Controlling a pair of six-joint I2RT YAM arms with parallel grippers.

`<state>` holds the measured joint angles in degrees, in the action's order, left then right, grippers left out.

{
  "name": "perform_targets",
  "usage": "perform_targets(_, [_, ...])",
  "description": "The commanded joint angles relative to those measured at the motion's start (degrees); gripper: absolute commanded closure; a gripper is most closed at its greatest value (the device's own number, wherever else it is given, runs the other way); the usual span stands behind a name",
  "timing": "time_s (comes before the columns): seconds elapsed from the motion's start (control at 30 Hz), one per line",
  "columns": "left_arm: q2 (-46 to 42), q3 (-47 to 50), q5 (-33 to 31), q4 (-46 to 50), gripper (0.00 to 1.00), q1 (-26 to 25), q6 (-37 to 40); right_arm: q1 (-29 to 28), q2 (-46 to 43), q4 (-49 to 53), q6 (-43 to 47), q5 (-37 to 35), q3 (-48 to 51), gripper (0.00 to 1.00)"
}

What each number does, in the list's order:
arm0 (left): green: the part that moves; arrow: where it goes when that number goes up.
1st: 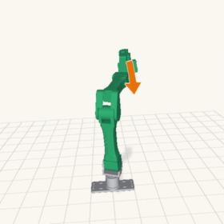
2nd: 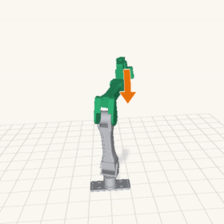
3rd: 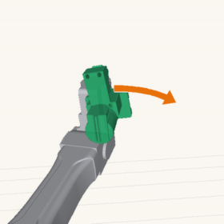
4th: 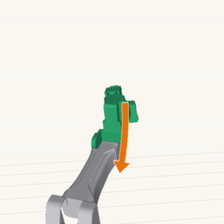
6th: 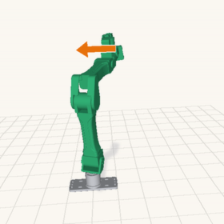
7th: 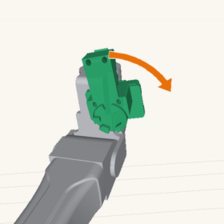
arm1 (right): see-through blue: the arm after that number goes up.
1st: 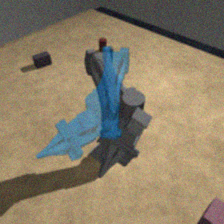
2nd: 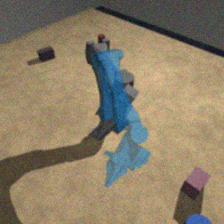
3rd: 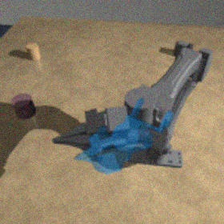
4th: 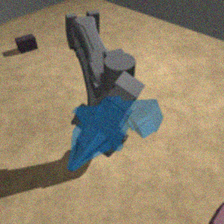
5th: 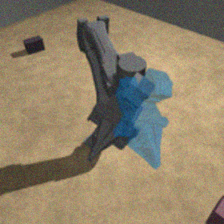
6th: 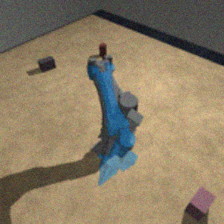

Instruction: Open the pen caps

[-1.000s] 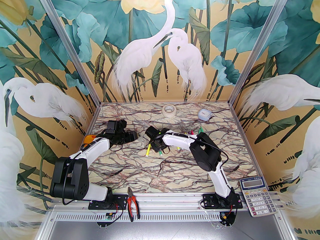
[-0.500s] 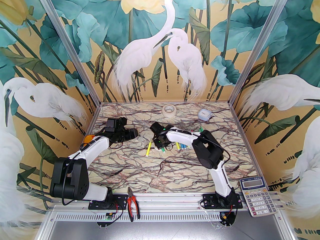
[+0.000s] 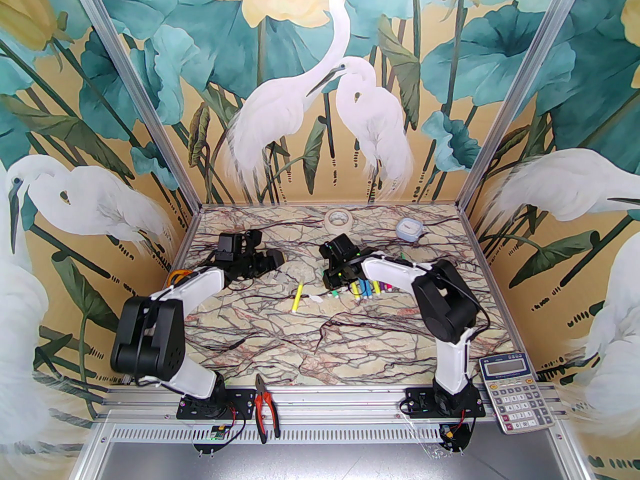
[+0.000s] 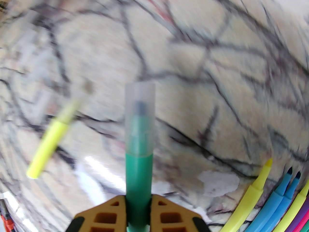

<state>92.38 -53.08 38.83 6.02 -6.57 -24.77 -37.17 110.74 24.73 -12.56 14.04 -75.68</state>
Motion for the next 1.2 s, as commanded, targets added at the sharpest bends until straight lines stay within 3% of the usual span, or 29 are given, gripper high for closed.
perform_targets(0.0, [3.05, -2.72, 7.41, -6.07, 0.35, -1.52, -2.59, -0.52, -3.04, -4.31, 1.39, 3.13, 1.01, 0.96])
perform_targets(0.17, [6.59, -3.21, 11.81, -14.12, 0.36, -3.03, -7.73, -0.45, -4.47, -5.29, 1.57, 3.17, 1.12, 0.97])
perform_targets(0.63, [11.39, -7.72, 16.37, -14.46, 0.39, -7.44, -7.99, -0.46, -7.14, -6.61, 2.27, 4.40, 2.10, 0.97])
perform_targets(1.17, [12.61, -10.73, 16.37, -10.33, 0.59, -9.23, -6.77, -0.57, -8.44, -8.30, 3.37, 6.06, 3.00, 0.97])
